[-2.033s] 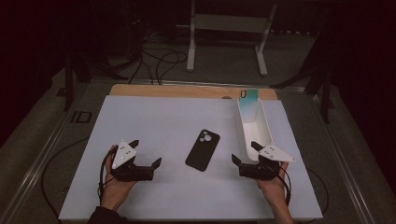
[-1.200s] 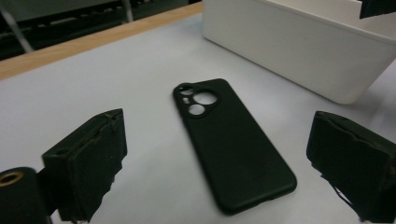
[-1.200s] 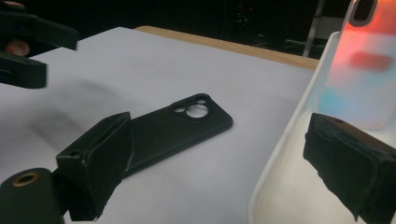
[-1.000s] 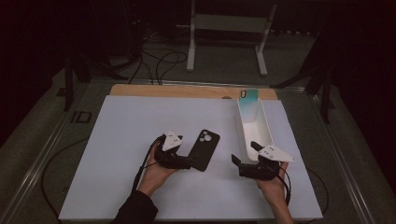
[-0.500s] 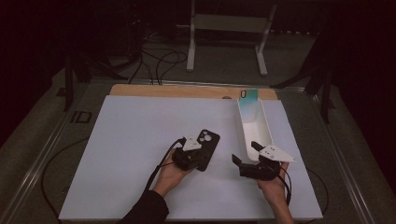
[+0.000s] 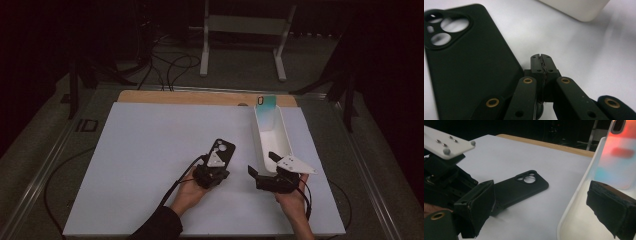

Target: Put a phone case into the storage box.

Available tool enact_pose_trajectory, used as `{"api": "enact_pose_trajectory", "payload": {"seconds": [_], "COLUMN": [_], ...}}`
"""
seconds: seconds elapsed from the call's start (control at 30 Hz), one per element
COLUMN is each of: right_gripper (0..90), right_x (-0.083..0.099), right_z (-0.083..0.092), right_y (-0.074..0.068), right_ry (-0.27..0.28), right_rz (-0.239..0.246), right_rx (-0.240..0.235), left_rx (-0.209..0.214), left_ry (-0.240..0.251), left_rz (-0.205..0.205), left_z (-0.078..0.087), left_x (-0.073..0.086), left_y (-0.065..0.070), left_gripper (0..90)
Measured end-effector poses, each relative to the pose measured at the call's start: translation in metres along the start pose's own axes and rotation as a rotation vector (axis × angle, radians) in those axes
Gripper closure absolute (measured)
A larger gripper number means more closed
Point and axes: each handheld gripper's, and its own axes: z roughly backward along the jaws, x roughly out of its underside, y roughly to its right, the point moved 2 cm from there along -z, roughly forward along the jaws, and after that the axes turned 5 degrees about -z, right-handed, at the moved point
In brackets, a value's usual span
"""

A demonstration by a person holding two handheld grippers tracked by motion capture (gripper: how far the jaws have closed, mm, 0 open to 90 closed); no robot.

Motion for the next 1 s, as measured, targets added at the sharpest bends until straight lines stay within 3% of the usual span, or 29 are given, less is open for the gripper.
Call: {"api": "enact_pose_trajectory", "payload": {"seconds": [0.23, 0.53, 0.77, 0.87, 1.0], "right_gripper": [8.5, 8.5, 8.6, 9.1, 9.1], "right_x": [0.000, 0.000, -0.001, -0.001, -0.001], "right_z": [0.000, 0.000, 0.000, 0.000, 0.000], "right_y": [0.000, 0.001, 0.001, 0.001, 0.002], "right_ry": [0.000, 0.001, 0.000, -0.001, -0.007], "right_rz": [0.002, -0.003, -0.003, -0.002, -0.007], "right_rx": [-0.001, -0.002, -0.004, -0.015, -0.031], "left_rx": [-0.033, -0.109, -0.136, -0.140, -0.135], "left_ry": [-0.028, -0.043, -0.052, -0.047, 0.005], "left_rz": [-0.008, 0.040, 0.063, 0.061, 0.073], "left_z": [0.004, 0.019, 0.024, 0.024, 0.031], "left_x": [0.002, 0.013, 0.021, 0.021, 0.018], "left_y": [-0.003, -0.024, -0.033, -0.033, -0.032], "left_gripper": [90.0, 90.0, 90.0, 89.9, 89.6]}}
